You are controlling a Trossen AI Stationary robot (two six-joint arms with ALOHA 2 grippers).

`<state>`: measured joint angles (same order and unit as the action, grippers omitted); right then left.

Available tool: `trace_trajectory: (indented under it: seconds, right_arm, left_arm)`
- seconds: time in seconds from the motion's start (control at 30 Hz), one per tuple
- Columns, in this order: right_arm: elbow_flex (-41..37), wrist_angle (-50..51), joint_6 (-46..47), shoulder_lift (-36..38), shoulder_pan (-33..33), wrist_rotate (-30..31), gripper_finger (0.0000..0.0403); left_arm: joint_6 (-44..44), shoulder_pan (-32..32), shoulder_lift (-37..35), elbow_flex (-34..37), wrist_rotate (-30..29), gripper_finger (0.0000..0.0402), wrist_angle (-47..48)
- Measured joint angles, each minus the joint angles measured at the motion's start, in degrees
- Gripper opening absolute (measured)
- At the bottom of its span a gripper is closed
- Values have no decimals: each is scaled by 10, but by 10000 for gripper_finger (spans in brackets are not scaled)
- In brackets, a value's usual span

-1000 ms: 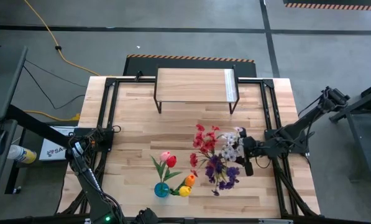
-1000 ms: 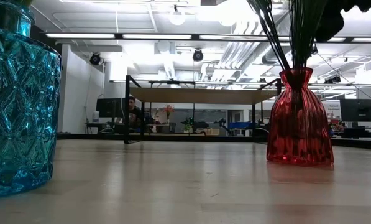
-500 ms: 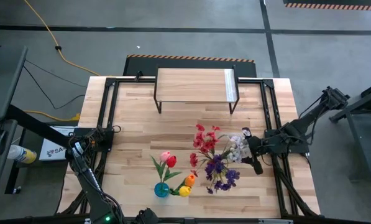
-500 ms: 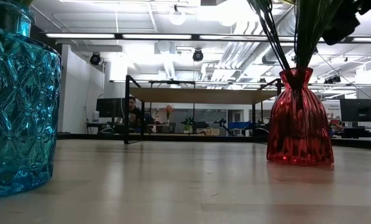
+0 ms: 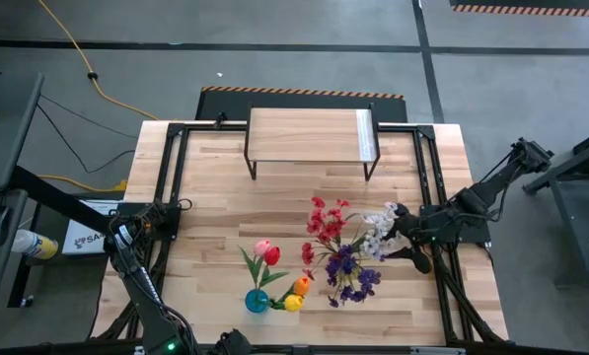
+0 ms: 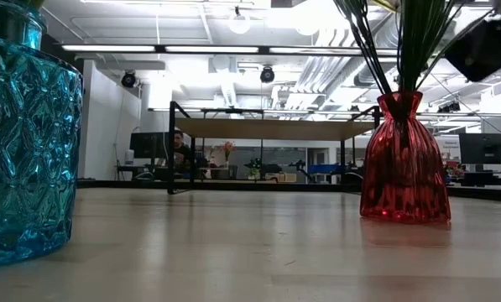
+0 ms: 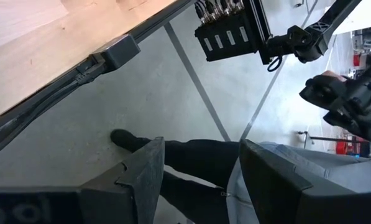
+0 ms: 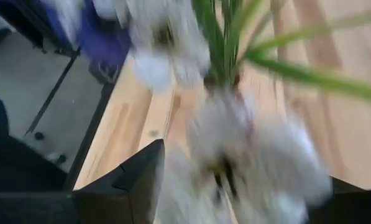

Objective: Pick and place flowers into a vace then onto a shelf
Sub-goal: Put the white flowers into the red transparent vase

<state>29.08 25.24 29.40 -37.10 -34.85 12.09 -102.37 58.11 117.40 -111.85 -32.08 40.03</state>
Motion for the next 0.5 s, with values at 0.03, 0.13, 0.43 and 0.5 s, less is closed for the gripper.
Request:
trace_trajectory:
  seconds: [0.03, 0.13, 0.43, 0.5]
  right_arm:
    - [0, 13, 10, 1, 0, -10, 216]
    - [0, 50, 54, 1, 0, -30, 217]
    - [0, 131, 143, 0, -1, -41, 217]
    - [0, 138, 157, 0, -1, -44, 217]
  left_arm:
    - [-1, 0, 0, 0, 0, 239, 0]
    - [-2, 0, 0, 0, -5, 239, 0]
    - [-2, 0, 0, 0, -15, 239, 0]
    - [-2, 0, 0, 0, -15, 239, 0]
